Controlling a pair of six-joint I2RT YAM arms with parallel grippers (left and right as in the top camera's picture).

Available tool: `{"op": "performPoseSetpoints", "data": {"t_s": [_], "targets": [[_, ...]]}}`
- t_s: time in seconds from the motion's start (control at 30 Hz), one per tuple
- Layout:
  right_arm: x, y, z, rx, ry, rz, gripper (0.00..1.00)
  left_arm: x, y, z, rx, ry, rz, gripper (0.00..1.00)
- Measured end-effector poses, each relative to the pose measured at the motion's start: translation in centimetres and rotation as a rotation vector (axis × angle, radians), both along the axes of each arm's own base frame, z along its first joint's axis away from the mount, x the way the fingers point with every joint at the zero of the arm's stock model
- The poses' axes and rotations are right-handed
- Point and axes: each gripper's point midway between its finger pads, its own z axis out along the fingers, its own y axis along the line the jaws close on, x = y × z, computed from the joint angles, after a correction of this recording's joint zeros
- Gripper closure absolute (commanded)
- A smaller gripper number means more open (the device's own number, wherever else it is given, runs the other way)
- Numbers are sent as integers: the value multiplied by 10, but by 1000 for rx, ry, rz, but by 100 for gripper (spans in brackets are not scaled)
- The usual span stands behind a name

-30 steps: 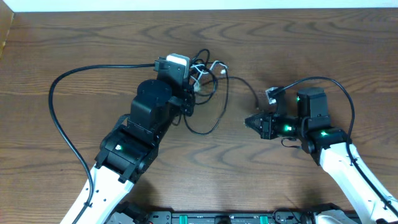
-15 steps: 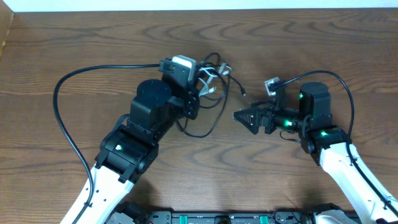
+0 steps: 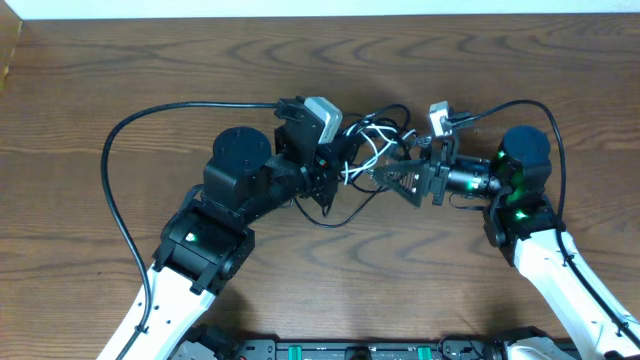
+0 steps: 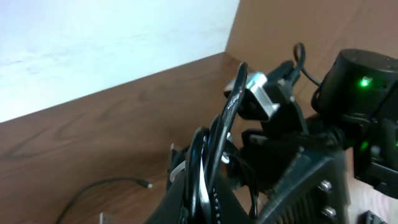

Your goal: Untangle cables

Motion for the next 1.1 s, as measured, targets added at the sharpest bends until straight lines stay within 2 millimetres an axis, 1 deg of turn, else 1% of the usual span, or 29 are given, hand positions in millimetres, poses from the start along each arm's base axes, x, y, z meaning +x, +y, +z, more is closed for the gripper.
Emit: {"op": "performPoseSetpoints", "data": {"t_s": [0.1, 0.13, 0.27, 0.43, 0.57, 0.63, 0.67, 0.8, 0.87, 0.9, 0.97, 1.0, 1.07, 1.1], "targets": [[-2, 1, 5, 13, -6, 15, 92, -3, -2, 0, -4, 3, -19, 93], [-4, 3, 5, 15, 0, 20, 99, -3, -2, 0, -5, 4, -22, 92], [-7, 6, 3, 15, 24, 33, 99, -4, -3, 2, -11, -3, -29, 93], [-11, 8, -10, -5, 117, 45, 99, 2, 1, -1, 6, 0, 16, 93], [-21, 10, -27, -43, 226, 68, 99, 12, 7, -12, 47, 15, 95, 93], [-25, 9, -35, -66, 266, 71, 99, 21, 16, -18, 76, 14, 172, 93], [-25, 8, -37, -72, 274, 72, 99, 23, 17, -19, 81, 14, 183, 93], [-31, 6, -48, -103, 316, 74, 99, 42, 43, -20, 129, -17, 369, 93], [-35, 5, -56, -112, 347, 76, 99, 55, 63, -11, 132, -58, 490, 93], [-37, 5, -60, -117, 355, 77, 99, 62, 82, -6, 143, -77, 591, 92], [-37, 5, -60, -117, 350, 78, 99, 66, 100, -3, 162, -93, 688, 92], [-37, 5, -60, -117, 348, 78, 99, 68, 108, -3, 173, -99, 731, 93], [-36, 5, -60, -118, 346, 78, 98, 69, 114, -2, 181, -104, 770, 93], [-36, 4, -60, -120, 343, 74, 93, 69, 116, -2, 183, -105, 776, 92]]}}
